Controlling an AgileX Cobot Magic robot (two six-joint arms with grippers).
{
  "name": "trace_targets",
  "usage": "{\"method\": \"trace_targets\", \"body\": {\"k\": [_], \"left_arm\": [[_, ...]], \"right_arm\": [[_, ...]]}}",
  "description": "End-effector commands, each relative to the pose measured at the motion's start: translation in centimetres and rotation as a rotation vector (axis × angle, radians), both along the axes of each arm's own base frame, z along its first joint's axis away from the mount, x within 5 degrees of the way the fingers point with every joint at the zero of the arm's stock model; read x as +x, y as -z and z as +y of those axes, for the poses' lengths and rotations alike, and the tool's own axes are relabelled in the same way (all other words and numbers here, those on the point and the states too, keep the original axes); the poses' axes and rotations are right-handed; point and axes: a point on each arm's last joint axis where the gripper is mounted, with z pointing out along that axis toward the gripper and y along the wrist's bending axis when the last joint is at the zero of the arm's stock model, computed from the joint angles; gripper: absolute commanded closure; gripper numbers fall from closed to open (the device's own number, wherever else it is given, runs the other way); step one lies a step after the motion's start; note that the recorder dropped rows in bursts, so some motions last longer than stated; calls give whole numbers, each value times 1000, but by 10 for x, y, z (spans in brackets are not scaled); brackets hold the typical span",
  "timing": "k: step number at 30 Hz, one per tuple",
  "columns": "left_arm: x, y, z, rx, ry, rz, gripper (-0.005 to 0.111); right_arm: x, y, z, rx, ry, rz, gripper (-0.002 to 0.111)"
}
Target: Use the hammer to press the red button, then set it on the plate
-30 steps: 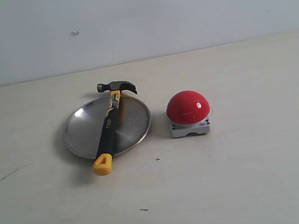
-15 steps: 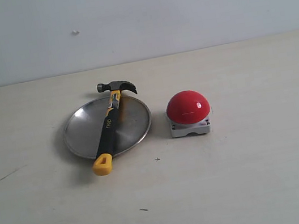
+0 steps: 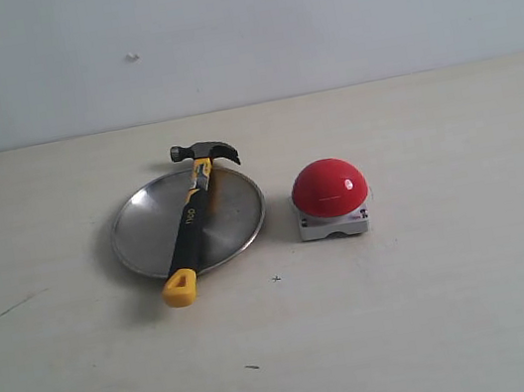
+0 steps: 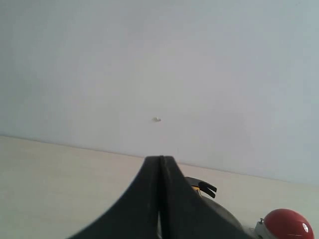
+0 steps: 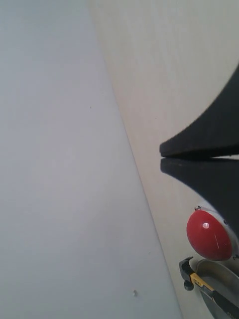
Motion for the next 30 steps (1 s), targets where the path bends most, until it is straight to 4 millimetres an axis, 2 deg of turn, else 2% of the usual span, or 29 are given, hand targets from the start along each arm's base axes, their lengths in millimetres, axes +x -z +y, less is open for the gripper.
{"method": "trace_targets", "body": {"k": [1, 17, 24, 27, 30], "left_arm": [[0, 1, 0, -2, -1, 4, 107], [0, 0, 1, 18, -12, 2, 107], [-8, -31, -8, 103, 72, -117, 107], [-7, -26, -7, 88, 59, -32, 107], [-4, -12, 5, 50, -63, 125, 107]], "right_arm": [[0, 1, 0, -7, 5, -1, 108], [0, 1, 0, -7, 5, -1, 108], [0, 1, 0, -7, 5, -1, 108], [0, 1, 0, -7, 5, -1, 108], [0, 1, 0, -7, 5, -1, 108]]}}
